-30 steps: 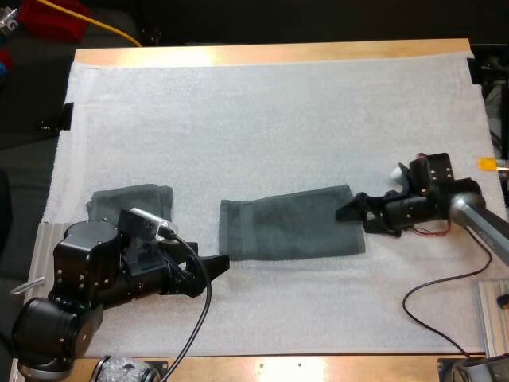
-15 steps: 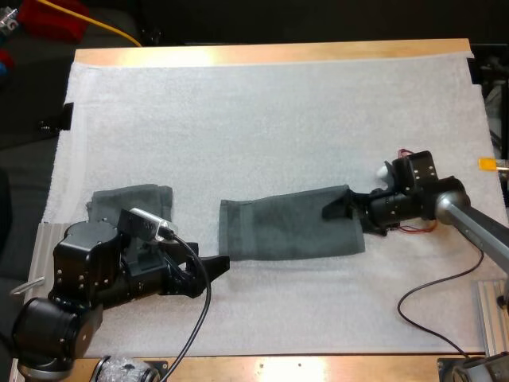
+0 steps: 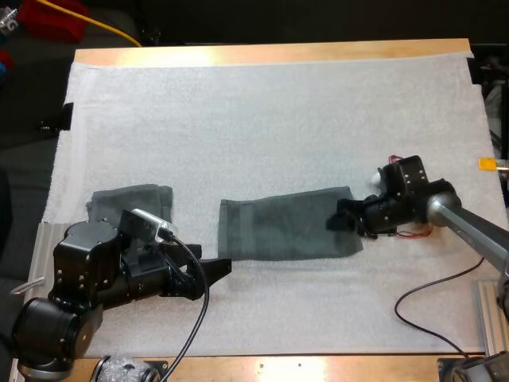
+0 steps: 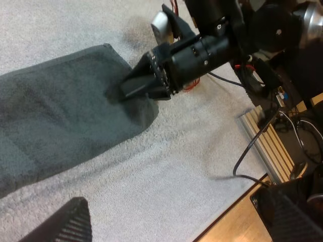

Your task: Pick towel from pile, fold and stack

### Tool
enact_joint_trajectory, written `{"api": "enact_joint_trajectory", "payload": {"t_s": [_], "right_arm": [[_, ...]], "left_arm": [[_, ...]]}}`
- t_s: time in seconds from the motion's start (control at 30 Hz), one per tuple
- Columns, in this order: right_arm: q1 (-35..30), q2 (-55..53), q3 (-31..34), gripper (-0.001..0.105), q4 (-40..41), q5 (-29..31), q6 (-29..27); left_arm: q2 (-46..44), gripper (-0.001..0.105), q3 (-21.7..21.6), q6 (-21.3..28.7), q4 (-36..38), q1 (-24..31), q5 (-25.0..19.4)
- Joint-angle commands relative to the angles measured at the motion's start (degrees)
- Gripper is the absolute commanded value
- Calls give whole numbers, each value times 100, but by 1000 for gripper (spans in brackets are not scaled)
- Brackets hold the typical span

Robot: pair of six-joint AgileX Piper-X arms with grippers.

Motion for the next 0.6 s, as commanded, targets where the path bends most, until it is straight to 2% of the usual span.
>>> {"api": "enact_joint_trajectory", "payload": {"t_s": [0.0,0.07,0.17,0.57], "right_arm": [[67,103,97,24,282,-17,-1],[67,19,97,11,404,229,-101],[67,-173,97,3,647,948,-339],[67,-1078,97,2,1975,3135,-1197]], "left_arm": [[-14,71,-46,-52,22,4,51],[-14,71,-46,-52,22,4,51],[-14,71,-46,-52,22,4,51],[-14,71,-46,-52,22,4,51]]}}
